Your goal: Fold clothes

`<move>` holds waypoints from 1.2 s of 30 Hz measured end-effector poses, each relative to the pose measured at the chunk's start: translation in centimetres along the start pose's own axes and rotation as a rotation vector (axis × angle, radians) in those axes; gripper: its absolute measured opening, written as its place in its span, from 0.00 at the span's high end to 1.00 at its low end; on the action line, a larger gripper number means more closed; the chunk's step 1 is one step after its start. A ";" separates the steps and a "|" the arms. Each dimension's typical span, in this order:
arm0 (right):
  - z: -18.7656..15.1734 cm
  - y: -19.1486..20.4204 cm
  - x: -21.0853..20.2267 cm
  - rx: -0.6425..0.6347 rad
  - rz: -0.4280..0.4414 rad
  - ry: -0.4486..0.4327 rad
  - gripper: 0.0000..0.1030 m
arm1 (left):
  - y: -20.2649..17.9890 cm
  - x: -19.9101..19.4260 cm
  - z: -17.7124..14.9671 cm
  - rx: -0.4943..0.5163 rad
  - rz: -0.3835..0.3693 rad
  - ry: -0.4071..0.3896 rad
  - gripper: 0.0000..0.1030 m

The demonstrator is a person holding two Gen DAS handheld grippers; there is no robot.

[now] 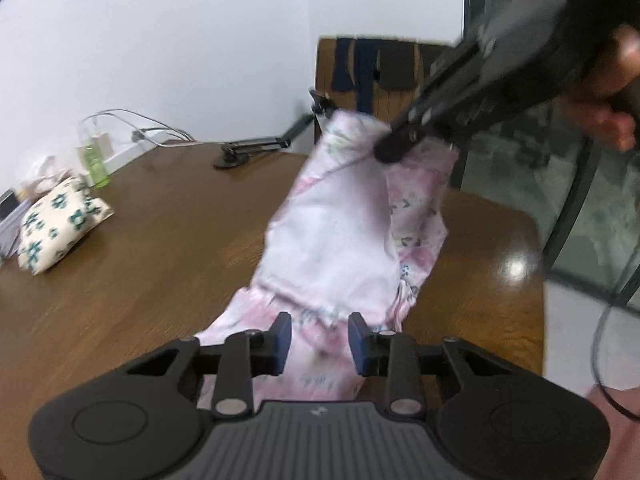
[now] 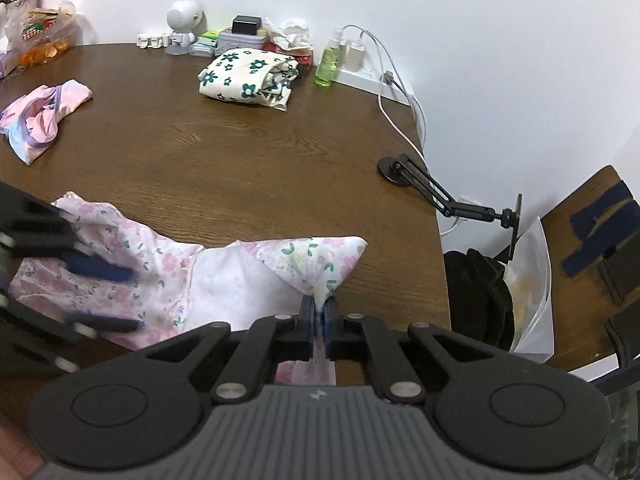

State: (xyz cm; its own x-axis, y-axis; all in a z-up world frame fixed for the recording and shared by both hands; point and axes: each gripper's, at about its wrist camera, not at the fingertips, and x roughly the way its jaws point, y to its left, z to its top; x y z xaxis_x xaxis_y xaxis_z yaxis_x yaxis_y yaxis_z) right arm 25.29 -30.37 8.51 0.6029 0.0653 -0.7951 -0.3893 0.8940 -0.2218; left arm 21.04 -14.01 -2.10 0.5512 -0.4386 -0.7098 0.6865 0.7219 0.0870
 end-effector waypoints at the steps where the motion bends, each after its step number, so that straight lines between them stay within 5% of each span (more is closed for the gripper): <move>1: 0.1 0.2 -0.3 -0.004 0.003 -0.002 0.96 | -0.3 1.0 0.3 0.000 -0.001 0.017 0.77; 5: 0.5 1.2 -1.4 -0.029 0.012 -0.011 0.96 | 0.0 3.4 0.7 -0.048 -0.032 0.059 0.77; 9: 0.8 1.8 -1.9 -0.055 -0.022 -0.008 0.96 | 1.7 -0.5 -0.4 -0.097 -0.050 -0.003 0.71; 12: 1.0 1.9 -1.9 -0.070 -0.050 -0.001 0.96 | 3.5 -4.5 -2.4 -0.097 0.016 -0.036 0.68; 16: 1.6 3.7 -2.2 -0.116 -0.049 -0.002 0.96 | 6.2 -5.6 -5.6 -0.120 0.085 0.032 0.70; 20: 2.5 6.2 -2.7 -0.171 -0.029 -0.006 0.97 | 6.8 -4.2 -8.2 -0.154 0.042 0.093 0.71; 36: 3.8 15.6 2.5 -0.307 0.127 0.117 0.96 | 7.0 -4.8 -10.4 -0.158 -0.019 0.018 0.71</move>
State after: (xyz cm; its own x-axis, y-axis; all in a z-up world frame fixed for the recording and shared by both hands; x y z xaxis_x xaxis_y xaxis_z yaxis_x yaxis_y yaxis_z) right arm 23.37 -14.60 5.25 0.4594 0.1007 -0.8825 -0.6584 0.7055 -0.2622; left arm 18.19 -1.27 -5.35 0.5293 -0.4449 -0.7224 0.6128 0.7894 -0.0372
